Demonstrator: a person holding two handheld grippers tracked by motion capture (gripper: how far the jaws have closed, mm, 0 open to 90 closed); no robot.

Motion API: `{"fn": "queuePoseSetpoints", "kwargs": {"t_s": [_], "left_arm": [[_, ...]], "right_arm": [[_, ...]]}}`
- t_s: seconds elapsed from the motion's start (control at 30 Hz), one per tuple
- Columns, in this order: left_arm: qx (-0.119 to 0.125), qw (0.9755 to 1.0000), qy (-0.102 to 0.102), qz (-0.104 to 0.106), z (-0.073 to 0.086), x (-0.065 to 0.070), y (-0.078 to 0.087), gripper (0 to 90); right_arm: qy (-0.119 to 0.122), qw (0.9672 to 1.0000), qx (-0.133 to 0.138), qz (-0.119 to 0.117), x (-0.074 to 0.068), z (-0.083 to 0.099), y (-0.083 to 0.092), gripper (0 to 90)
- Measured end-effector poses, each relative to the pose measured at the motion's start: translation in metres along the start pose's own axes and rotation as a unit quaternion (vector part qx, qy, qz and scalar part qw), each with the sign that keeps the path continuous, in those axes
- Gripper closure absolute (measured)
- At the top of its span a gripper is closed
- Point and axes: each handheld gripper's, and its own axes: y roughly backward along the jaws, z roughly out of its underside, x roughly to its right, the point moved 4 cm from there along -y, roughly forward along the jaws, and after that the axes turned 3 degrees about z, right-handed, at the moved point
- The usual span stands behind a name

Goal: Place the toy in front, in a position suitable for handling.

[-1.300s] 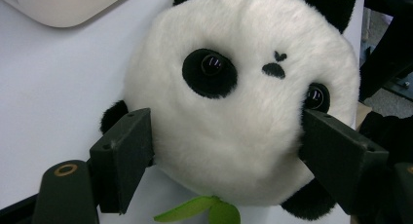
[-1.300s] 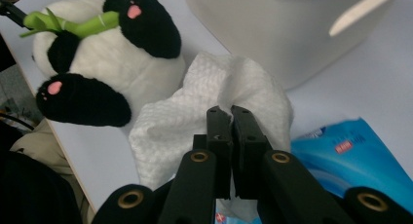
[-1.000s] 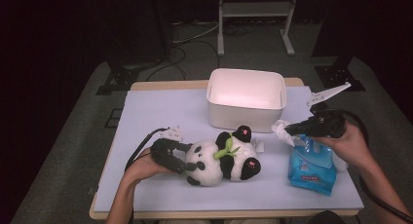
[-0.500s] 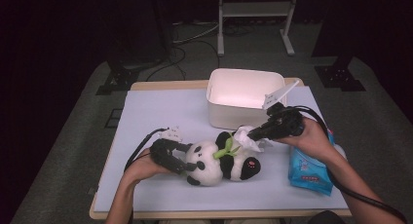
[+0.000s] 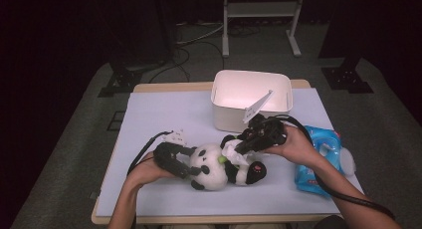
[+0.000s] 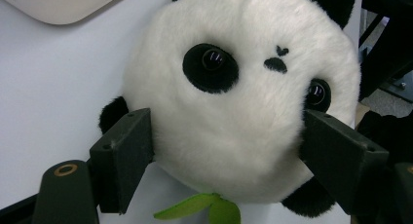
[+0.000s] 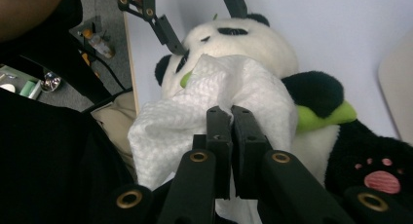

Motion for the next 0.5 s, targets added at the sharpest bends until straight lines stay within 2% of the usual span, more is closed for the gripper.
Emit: {"fn": "queuePoseSetpoints", "kwargs": {"t_s": [0.13, 0.37, 0.43, 0.5], "left_arm": [[0.000, 1.0000, 0.000, 0.001, 0.000, 0.000, 0.000, 20.3], [0.000, 1.0000, 0.000, 0.001, 0.000, 0.001, -0.001, 20.2], [-0.001, 1.0000, 0.001, 0.001, 0.000, 0.001, -0.001, 20.1], [-0.001, 1.0000, 0.001, 0.002, 0.000, 0.000, -0.001, 20.1]], "right_arm": [[-0.007, 0.9999, -0.010, -0.005, 0.003, 0.007, -0.008, 86.6], [-0.019, 0.9996, -0.020, -0.009, 0.003, 0.018, -0.011, 85.4], [-0.012, 0.9997, -0.020, -0.003, 0.002, 0.019, -0.011, 83.5], [-0.008, 0.9998, -0.017, 0.003, 0.000, 0.018, -0.008, 75.9]]}}
